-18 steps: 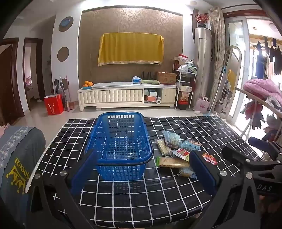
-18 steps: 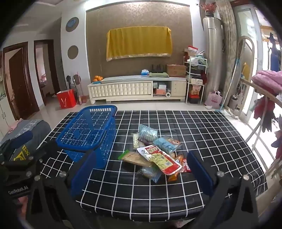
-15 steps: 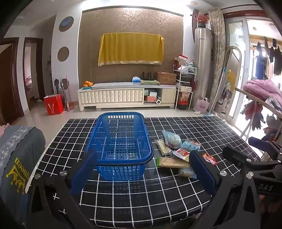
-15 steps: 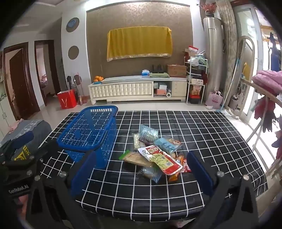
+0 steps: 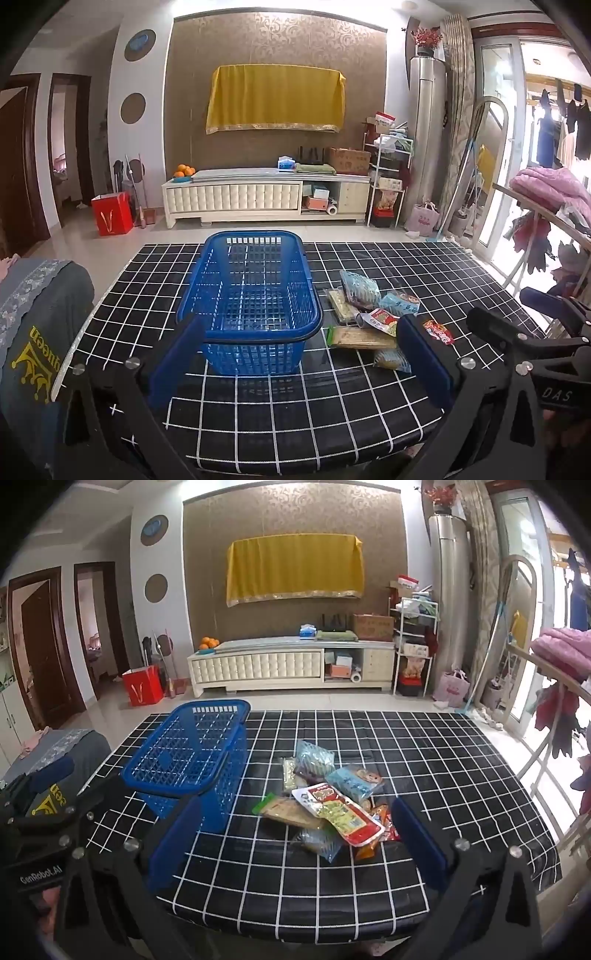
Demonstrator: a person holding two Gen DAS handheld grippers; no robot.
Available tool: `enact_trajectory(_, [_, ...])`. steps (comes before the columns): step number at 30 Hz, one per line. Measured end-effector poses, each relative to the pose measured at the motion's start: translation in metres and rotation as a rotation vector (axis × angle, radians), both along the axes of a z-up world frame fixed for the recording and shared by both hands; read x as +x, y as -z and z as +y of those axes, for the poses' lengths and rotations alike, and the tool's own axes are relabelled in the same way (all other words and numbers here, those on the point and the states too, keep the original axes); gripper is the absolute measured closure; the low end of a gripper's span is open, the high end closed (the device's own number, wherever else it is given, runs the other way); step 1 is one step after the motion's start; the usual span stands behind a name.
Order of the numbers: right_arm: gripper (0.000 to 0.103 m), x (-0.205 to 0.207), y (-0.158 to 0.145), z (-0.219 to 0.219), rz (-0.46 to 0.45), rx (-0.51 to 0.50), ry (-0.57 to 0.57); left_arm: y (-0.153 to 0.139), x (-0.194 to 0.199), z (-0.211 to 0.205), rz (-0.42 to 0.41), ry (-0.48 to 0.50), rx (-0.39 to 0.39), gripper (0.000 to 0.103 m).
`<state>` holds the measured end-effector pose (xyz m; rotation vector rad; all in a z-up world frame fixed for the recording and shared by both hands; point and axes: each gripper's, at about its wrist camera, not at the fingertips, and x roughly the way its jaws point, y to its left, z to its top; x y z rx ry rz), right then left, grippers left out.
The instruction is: Organize snacks
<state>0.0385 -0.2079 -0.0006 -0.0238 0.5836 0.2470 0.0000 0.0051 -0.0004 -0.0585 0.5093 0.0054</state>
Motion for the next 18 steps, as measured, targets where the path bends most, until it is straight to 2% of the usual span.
enact_trajectory(18, [0.0,-0.0001,0.0036,0.003,0.008,-0.004,-0.001,0.0012,-0.0002,0.001,0.009,-0.008,0.011,0.0])
